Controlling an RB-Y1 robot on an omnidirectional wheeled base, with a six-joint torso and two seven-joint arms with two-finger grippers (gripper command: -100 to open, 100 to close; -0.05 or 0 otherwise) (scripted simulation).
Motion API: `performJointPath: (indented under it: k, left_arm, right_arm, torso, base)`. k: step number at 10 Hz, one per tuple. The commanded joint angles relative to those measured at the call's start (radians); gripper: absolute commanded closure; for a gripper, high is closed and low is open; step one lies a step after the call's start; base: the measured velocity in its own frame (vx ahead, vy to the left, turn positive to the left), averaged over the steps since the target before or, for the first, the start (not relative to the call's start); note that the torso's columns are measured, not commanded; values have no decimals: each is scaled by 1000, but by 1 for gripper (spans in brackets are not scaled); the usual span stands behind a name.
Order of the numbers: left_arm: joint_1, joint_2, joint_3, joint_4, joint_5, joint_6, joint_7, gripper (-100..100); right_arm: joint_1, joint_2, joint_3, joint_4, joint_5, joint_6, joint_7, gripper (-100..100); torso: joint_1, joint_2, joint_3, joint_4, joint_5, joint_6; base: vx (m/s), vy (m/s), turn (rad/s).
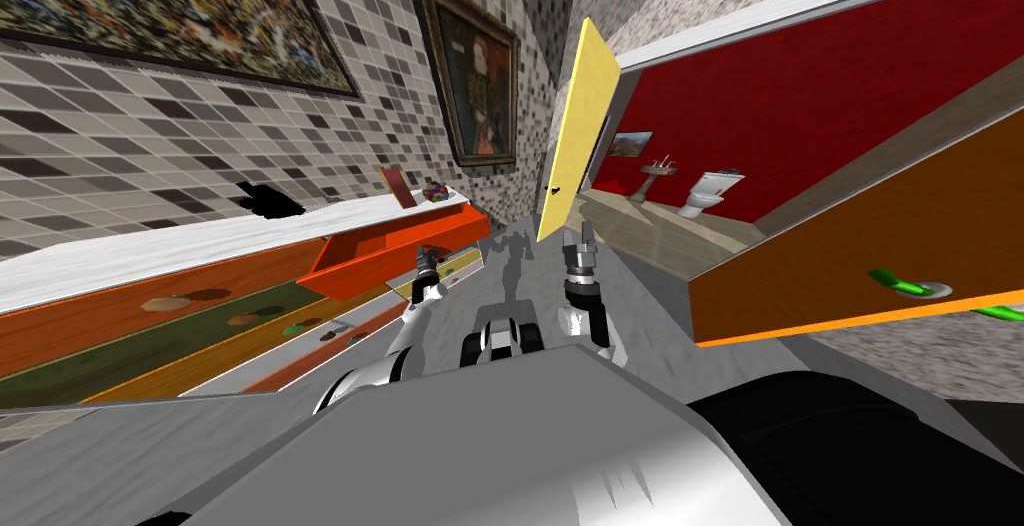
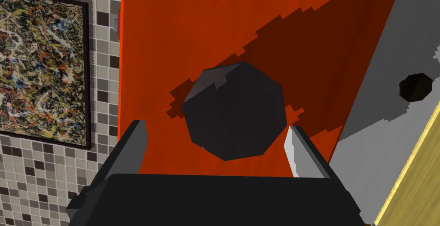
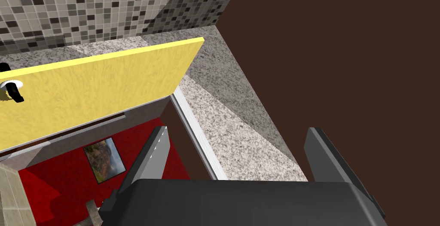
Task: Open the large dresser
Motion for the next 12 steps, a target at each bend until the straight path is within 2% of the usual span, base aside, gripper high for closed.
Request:
performJointPath:
  k: [1, 2, 3, 4, 5, 6, 7, 8, 10, 11, 12]
  left_arm:
    - [-75, 15, -7, 63, -1, 0, -5, -100]
    - [-95, 15, -7, 86, -1, 0, -5, -100]
    - [-95, 15, -7, 92, -1, 0, -5, -100]
    - [-140, 32, -15, 132, -2, -10, -9, -100]
    - [-168, 32, -15, 160, -2, -10, -9, -100]
    - [-185, 32, -15, 156, -2, -10, -9, -100]
    - [-185, 32, -15, 187, -2, -10, -9, -100]
    - [-227, 49, -22, 221, -3, -20, -13, -100]
    - [-274, 49, -22, 282, -3, -20, -13, -100]
    - [-269, 52, -23, 283, -3, -31, -8, -100]
    - [-270, 53, -23, 287, -3, -31, -8, 0]
  right_arm:
    - [0, 0, 0, 0, 0, 0, 0, 0]
    - [0, 0, 0, 0, 0, 0, 0, 0]
    - [0, 0, 0, 0, 0, 0, 0, 0]
    - [0, 0, 0, 0, 0, 0, 0, 0]
    - [0, 0, 0, 0, 0, 0, 0, 0]
    - [0, 0, 0, 0, 0, 0, 0, 0]
    - [0, 0, 0, 0, 0, 0, 0, 0]
    - [0, 0, 0, 0, 0, 0, 0, 0]
    - [0, 0, 0, 0, 0, 0, 0, 0]
    - [0, 0, 0, 0, 0, 0, 0, 0]
    - [0, 0, 0, 0, 0, 0, 0, 0]
  torso:
    - [0, 1, 1, 0, 0, -1]
    - [0, 1, 1, 0, 0, 0]
    - [0, 0, 0, 0, 0, 0]
    - [-1, -2, -1, 0, 0, 1]
    - [0, 1, 0, 0, 0, 0]
    - [-1, 2, 1, 1, 0, 0]
    - [-3, 2, 1, 3, -1, 3]
    - [-3, 1, 1, 1, -1, 3]
    - [-1, 2, 1, 1, 0, 1]
    - [-1, 0, 0, 0, 0, 0]
    - [0, -1, 0, 0, 0, 0]
  base:
    - [-63, -7, 131]
    - [-29, 0, -3]
    - [0, 0, 0]
    - [-42, 9, 202]
    - [-58, -3, 126]
    - [-36, -8, 19]
    - [-6, 2, -11]
    - [-45, 0, 234]
    - [-44, -7, 38]
    - [-11, -1, -3]
    - [0, 0, 0]
